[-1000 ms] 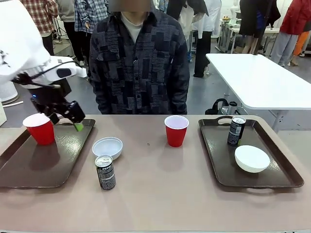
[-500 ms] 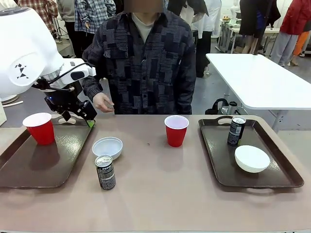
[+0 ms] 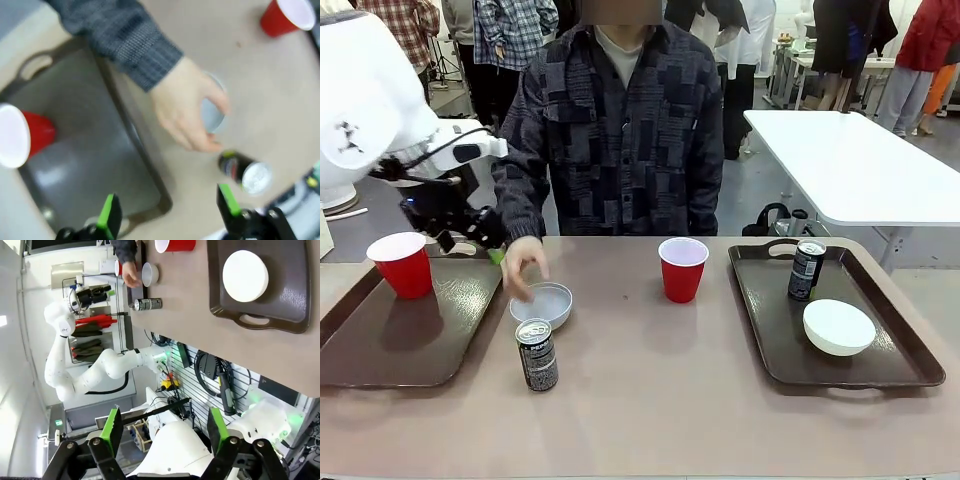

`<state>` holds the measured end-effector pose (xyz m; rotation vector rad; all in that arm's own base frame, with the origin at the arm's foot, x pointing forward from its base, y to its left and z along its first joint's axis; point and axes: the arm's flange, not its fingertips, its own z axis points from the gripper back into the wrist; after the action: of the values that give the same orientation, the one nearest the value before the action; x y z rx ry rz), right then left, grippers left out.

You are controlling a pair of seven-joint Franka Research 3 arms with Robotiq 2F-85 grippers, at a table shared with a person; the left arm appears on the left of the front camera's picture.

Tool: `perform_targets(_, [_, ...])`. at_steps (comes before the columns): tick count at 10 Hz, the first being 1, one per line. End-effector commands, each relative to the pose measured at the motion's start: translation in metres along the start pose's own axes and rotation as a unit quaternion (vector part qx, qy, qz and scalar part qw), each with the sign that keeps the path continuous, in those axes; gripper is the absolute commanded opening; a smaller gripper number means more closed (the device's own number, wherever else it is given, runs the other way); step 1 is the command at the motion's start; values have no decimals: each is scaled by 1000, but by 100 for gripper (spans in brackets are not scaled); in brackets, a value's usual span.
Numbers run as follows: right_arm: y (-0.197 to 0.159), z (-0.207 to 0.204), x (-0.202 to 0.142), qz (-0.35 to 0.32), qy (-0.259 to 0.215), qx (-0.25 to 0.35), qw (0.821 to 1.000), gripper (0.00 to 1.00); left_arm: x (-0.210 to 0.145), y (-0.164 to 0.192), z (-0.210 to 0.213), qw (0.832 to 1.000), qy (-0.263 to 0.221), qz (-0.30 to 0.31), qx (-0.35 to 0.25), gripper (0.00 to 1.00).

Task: Prepare tableware on both trays.
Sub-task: Pick up a Picnic Bowl from the table and place it on a Handle tray.

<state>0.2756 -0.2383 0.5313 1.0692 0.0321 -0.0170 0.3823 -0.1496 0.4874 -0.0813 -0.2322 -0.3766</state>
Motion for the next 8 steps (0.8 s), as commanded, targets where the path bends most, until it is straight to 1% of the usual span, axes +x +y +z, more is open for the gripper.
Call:
perform_targets(1, [2,0,-2,0,0,2,1000,89,-78,31,62,996,24,-55,-69,100])
perform_targets(2, [2,0,-2,0,0,2,1000,89,-95,39,73,996,6,-56,-62,100])
perform_targets(4, [2,0,-2,0,0,2,1000,89,-102,46,73,998,12,-38,-50,100])
perform_targets(8, [2,0,-2,0,0,2,1000,89,-103,49,73,998,6,-37,-42,100])
